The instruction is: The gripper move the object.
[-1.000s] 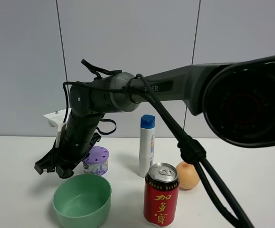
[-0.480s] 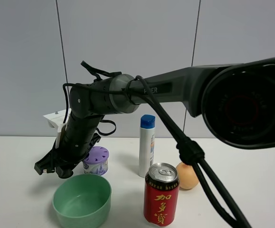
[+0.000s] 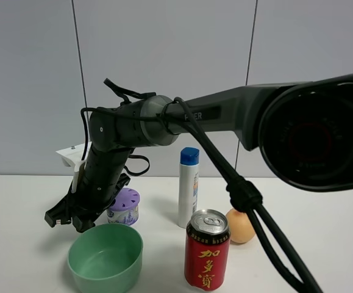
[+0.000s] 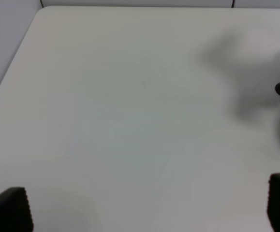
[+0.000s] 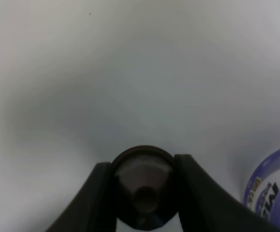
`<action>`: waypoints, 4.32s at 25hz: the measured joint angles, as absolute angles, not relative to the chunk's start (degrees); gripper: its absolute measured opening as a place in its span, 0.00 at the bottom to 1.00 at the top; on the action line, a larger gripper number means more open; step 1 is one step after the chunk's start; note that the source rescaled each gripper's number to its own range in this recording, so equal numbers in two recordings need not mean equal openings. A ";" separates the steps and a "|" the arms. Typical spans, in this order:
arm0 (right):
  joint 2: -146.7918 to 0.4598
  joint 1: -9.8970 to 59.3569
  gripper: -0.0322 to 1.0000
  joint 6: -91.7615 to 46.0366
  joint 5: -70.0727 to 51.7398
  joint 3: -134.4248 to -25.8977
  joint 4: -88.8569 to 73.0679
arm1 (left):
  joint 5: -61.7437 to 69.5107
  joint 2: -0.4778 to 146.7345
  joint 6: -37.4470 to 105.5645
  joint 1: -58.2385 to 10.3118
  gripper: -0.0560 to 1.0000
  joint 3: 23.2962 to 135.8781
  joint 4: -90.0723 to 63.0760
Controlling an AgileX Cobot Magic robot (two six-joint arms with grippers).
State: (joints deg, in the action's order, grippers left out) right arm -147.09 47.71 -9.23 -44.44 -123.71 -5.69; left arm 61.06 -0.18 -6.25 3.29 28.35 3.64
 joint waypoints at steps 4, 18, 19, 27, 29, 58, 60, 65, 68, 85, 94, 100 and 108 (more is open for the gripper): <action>-147.09 47.71 0.43 -9.23 -44.09 -123.71 -5.69 | 61.06 -0.18 -6.25 3.29 1.00 28.35 3.64; -147.02 47.77 0.65 -9.53 -41.03 -123.71 -9.66 | 61.06 -0.18 -6.25 3.29 1.00 28.35 3.64; -146.71 47.77 0.65 -9.65 -40.98 -123.71 -10.01 | 61.06 -0.18 -6.25 3.29 1.00 28.35 3.64; -137.30 47.77 0.64 -9.70 -40.30 -123.71 -9.65 | 61.06 -0.18 -6.25 3.29 1.00 28.35 3.64; -134.40 47.77 0.64 -9.70 -40.30 -123.71 -8.93 | 61.06 -0.18 -6.25 3.29 1.00 28.35 3.64; -108.91 43.91 0.64 -8.66 -69.61 -123.71 4.98 | 61.06 -0.18 -6.25 3.29 1.00 28.35 3.64; -107.45 43.91 0.64 -7.46 -69.96 -123.71 5.89 | 61.06 -0.18 -6.25 3.29 1.00 28.35 3.64; -103.05 43.86 0.64 -5.74 -69.96 -123.71 6.52 | 61.06 -0.18 -6.25 3.29 1.00 28.35 3.64; -100.84 43.09 0.64 -5.61 -69.96 -123.71 6.94 | 61.06 -0.18 -6.25 3.29 1.00 28.35 3.64; -75.71 18.80 0.64 -6.41 -66.91 -82.70 6.33 | 61.06 -0.18 -6.25 3.29 1.00 28.35 3.64; -56.04 3.10 0.64 -6.87 -66.03 -67.12 8.04 | 61.06 -0.18 -6.25 3.29 1.00 28.35 3.64; -43.99 -1.88 0.64 -5.53 -66.09 -59.54 8.01 | 61.06 -0.18 -6.25 3.29 1.00 28.35 3.64; -27.16 -1.88 0.64 0.00 -66.54 -46.31 7.30 | 61.06 -0.18 -6.25 3.29 1.00 28.35 3.64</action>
